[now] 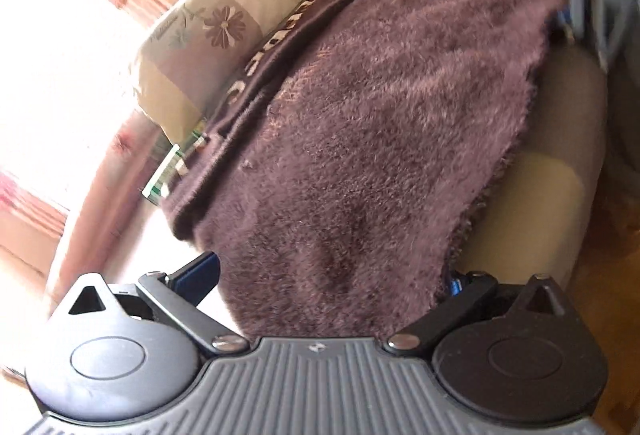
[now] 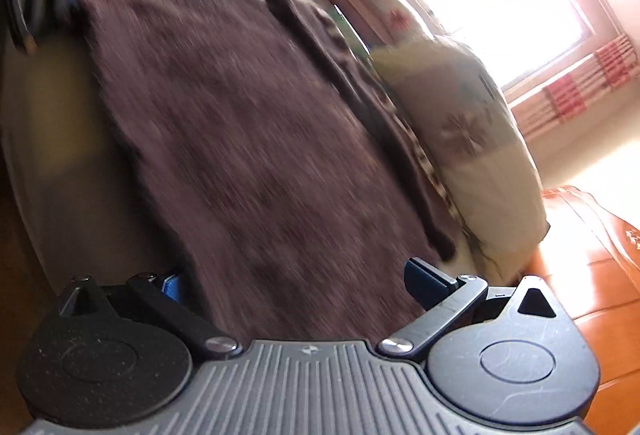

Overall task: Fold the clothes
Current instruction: 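Close both grippers on the sweater hem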

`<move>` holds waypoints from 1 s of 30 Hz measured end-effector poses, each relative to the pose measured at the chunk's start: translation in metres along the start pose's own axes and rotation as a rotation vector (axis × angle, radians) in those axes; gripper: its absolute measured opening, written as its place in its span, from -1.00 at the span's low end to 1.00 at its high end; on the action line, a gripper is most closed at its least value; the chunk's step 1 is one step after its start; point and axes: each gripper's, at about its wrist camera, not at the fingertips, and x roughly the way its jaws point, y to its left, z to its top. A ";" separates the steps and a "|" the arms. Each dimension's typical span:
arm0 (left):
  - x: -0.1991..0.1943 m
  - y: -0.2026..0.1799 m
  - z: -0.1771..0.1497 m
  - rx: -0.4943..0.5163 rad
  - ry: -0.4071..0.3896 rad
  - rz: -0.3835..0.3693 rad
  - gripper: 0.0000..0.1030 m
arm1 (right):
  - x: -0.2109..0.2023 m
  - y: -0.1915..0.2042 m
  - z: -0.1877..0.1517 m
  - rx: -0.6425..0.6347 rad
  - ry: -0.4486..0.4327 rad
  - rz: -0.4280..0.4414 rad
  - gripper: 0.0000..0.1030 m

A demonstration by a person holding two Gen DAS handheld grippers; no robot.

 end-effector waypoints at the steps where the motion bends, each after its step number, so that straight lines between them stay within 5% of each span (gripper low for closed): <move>1: -0.001 -0.005 0.002 0.039 -0.006 0.022 0.99 | 0.000 -0.002 -0.005 -0.003 0.018 -0.016 1.00; 5: -0.002 -0.030 0.015 0.198 -0.032 0.116 0.98 | -0.001 -0.002 -0.010 -0.022 0.049 -0.042 1.00; 11: -0.006 -0.051 0.017 0.394 -0.089 0.166 0.91 | -0.006 0.017 -0.009 -0.193 -0.015 -0.073 0.94; 17: -0.002 -0.031 0.006 0.368 -0.014 0.173 0.93 | 0.007 -0.011 -0.035 -0.222 0.067 -0.079 0.94; 19: -0.002 -0.032 0.008 0.372 -0.003 0.173 0.90 | 0.009 -0.011 -0.037 -0.234 0.081 -0.078 0.78; 28: -0.008 -0.046 0.015 0.352 -0.005 0.131 0.31 | 0.001 0.016 -0.040 -0.284 0.046 -0.093 0.06; 30: -0.010 -0.048 0.016 0.334 0.006 0.115 -0.04 | 0.002 0.018 -0.041 -0.291 0.046 -0.093 -0.08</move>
